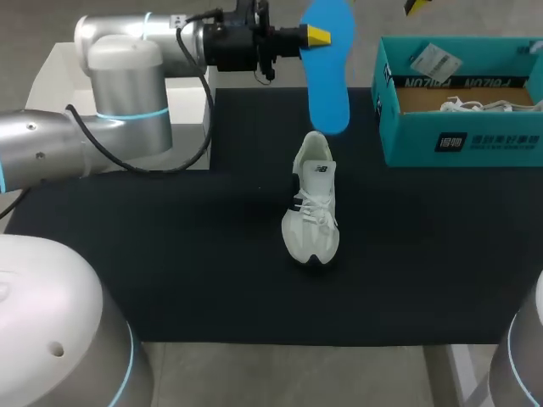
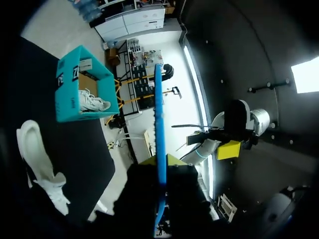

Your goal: Take the shoe out of the shoebox, open the shoe tongue, remove and reinsert the insole, then place the shoe into the shoebox

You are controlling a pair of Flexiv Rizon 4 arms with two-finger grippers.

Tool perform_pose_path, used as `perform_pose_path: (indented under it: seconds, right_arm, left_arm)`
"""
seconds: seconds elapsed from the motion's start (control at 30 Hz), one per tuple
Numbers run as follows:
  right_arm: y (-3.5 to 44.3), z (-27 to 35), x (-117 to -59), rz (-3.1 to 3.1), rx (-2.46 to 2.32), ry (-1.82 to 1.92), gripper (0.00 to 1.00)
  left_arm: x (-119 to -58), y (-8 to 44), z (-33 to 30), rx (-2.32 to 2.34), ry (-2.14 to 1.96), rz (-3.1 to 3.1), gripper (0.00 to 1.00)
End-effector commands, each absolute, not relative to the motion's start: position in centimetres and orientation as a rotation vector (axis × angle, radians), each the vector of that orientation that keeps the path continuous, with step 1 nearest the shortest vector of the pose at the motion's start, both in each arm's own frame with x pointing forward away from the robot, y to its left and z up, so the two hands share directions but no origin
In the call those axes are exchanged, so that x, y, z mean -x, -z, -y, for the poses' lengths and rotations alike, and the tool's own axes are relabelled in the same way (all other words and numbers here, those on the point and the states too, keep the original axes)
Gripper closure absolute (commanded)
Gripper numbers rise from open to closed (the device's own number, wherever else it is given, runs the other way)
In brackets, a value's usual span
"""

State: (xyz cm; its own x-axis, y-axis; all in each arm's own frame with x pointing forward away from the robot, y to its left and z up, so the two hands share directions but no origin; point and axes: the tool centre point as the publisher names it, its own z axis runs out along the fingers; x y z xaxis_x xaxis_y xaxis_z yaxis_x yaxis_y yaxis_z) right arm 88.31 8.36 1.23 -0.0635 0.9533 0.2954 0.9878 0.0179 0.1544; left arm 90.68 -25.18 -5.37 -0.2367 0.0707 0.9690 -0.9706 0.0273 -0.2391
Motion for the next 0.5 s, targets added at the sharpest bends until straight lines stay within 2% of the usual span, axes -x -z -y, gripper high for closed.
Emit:
perform_pose_path:
  seconds: [0.03, 0.17, 0.5]
  right_arm:
    - [0.91, -5.87, -87.29, 1.852, 1.357, 1.266, 0.00]
    - [1.37, -5.77, -87.11, 1.848, 1.339, 1.234, 0.00]
    - [1.37, -5.77, -87.11, 1.848, 1.339, 1.234, 0.00]
  left_arm:
    - [-90.65, 5.19, 24.90, -0.866, -1.469, 1.401, 1.00]
    - [-90.26, 4.48, 24.86, -0.710, -1.532, 1.425, 1.00]
    - [-90.26, 4.48, 24.86, -0.710, -1.532, 1.425, 1.00]
